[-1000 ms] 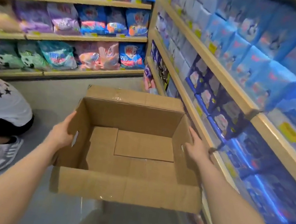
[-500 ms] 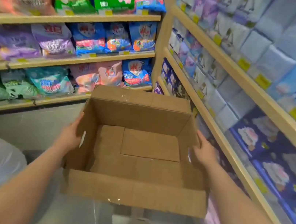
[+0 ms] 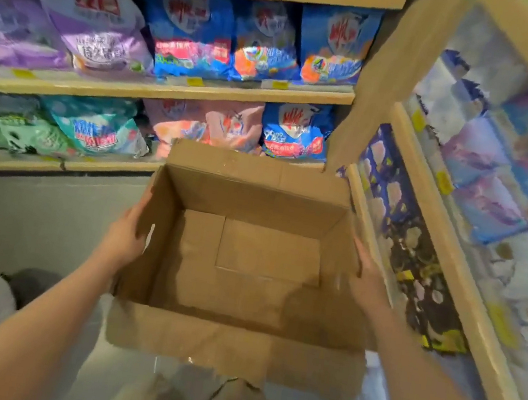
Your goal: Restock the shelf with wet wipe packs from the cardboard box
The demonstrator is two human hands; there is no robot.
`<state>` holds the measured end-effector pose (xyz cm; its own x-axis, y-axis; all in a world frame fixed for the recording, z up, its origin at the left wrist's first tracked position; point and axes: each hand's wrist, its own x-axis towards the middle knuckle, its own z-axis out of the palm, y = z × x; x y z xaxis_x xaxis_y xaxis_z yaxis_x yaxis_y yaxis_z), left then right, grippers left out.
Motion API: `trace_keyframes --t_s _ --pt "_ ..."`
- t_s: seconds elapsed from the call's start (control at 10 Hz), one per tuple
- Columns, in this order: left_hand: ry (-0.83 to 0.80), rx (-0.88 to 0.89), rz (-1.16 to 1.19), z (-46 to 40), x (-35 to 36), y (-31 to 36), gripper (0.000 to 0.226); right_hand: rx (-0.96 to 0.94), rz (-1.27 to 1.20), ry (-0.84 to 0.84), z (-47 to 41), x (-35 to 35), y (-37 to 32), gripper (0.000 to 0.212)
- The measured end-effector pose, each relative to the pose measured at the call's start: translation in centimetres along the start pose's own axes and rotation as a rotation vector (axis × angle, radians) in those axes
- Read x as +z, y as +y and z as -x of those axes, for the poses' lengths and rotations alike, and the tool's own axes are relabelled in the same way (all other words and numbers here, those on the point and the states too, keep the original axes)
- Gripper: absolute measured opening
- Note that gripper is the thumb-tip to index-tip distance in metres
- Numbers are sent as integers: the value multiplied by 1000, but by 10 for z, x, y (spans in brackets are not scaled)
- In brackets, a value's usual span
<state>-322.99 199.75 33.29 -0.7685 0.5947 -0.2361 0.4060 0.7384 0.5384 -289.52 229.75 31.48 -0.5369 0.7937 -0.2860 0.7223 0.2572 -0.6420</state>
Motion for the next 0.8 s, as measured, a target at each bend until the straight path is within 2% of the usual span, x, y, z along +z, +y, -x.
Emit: trace_keyframes --t_s 0.1,0.3,0.5,0.6,0.7,0.8 --pt "10 -56 -9 -55 34 -24 84 -11 18 -13 -64 42 8 65" --pt "-2 -132 -7 -152 154 -107 85 4 32 -19 -175 160 91 73" --pt "-9 -152 -15 -218 279 -185 78 38 69 -10 -244 276 177 73" --pt "-49 -139 -53 -246 317 -217 75 53 157 -22 -262 312 201 71" --pt "-151 -184 -114 -259 335 -235 77 67 123 -38 -259 334 212 68" --pt "-227 -245 -306 -266 332 -234 79 142 27 -118 -258 328 207 78"
